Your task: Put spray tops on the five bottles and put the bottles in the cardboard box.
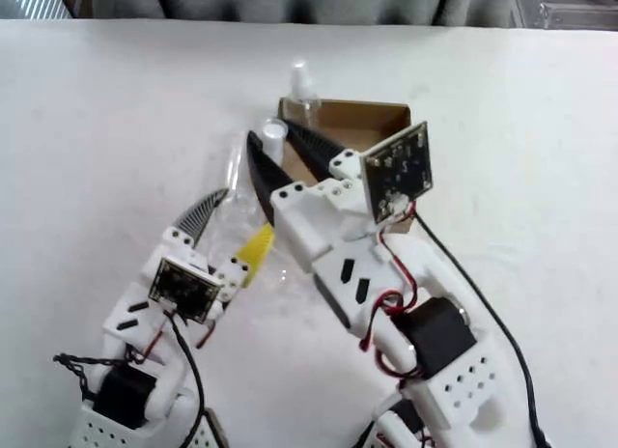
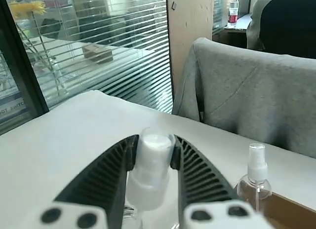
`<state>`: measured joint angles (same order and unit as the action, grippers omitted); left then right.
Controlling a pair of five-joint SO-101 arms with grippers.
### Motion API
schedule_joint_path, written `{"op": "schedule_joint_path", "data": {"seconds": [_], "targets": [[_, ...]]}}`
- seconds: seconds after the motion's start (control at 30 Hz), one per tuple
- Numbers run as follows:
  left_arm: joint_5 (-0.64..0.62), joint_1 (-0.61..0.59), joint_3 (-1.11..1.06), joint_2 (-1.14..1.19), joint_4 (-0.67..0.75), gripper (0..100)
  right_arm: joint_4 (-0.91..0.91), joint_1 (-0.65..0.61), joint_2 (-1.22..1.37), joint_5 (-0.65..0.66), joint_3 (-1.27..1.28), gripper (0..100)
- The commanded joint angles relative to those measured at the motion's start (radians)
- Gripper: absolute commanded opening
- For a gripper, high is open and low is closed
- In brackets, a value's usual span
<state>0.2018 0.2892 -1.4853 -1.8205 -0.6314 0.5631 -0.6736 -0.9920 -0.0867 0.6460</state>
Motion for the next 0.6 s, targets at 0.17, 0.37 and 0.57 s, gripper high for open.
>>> {"op": "schedule_joint_path", "data": {"seconds": [0.17, 0.37, 0.57], "targets": [[-0.002, -0.002, -0.017, -0.010, 0.029, 5, -0.024, -0.084, -0.051, -0.040, 0.060, 1.5], [-0.002, -0.002, -0.018, -0.010, 0.029, 5, -0.024, -0.071, -0.091, -0.043, 0.118, 1.5], [-0.002, -0.002, -0.018, -0.010, 0.029, 5, -0.024, -0.070, -0.093, -0.046, 0.160, 1.5]]}}
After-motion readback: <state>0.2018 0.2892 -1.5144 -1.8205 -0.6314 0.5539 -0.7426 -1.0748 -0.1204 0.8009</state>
